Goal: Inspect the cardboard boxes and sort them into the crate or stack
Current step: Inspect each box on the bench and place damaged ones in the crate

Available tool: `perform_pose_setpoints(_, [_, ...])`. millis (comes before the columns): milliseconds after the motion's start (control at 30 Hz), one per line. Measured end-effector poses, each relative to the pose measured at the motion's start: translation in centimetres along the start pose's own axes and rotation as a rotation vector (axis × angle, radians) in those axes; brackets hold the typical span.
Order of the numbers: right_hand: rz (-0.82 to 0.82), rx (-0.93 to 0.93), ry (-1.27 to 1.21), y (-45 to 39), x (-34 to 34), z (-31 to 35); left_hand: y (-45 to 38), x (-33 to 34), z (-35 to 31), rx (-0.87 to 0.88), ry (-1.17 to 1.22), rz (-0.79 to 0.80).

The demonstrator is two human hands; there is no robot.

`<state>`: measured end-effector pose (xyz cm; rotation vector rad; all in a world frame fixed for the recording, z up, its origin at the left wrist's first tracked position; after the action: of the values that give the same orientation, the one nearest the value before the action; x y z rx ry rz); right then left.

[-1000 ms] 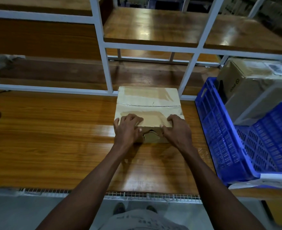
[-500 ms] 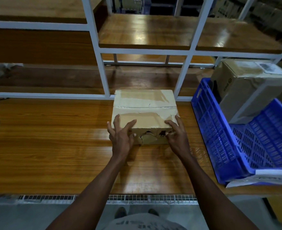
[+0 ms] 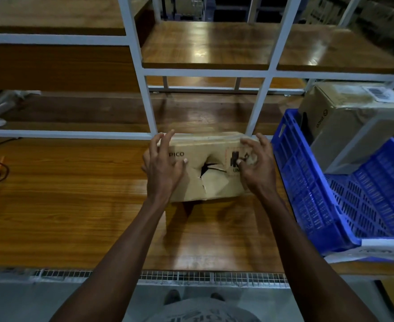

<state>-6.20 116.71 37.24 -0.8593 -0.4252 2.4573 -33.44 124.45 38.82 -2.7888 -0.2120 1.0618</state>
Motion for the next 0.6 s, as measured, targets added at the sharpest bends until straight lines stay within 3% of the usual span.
perform_pose_setpoints(200, [0.019, -0.001, 0.122, -2.7, -0.6, 2.4, -3.5, -0.2, -1.5, 0.011, -0.043, 0.094])
perform_pose_setpoints(333, [0.188, 0.052, 0.280, -3.0, 1.1, 1.6, -4.5, 2.2, -0.6, -0.008, -0.144, 0.210])
perform_pose_setpoints(600, [0.319, 0.010, 0.612, -3.2, 2.8, 2.7, -4.8, 2.7, -0.9, 0.016, -0.229, 0.217])
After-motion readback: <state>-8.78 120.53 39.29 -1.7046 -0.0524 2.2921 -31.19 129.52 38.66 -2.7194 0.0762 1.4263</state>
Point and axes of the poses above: each hand's wrist, its own y-axis away from the middle knuckle, its own x-axis out of the palm, z = x × y, the point moved 9 cm from there along -y, towards the middle knuckle, and after that the axes turned 11 degrees about -x, right-handed, at the moved point
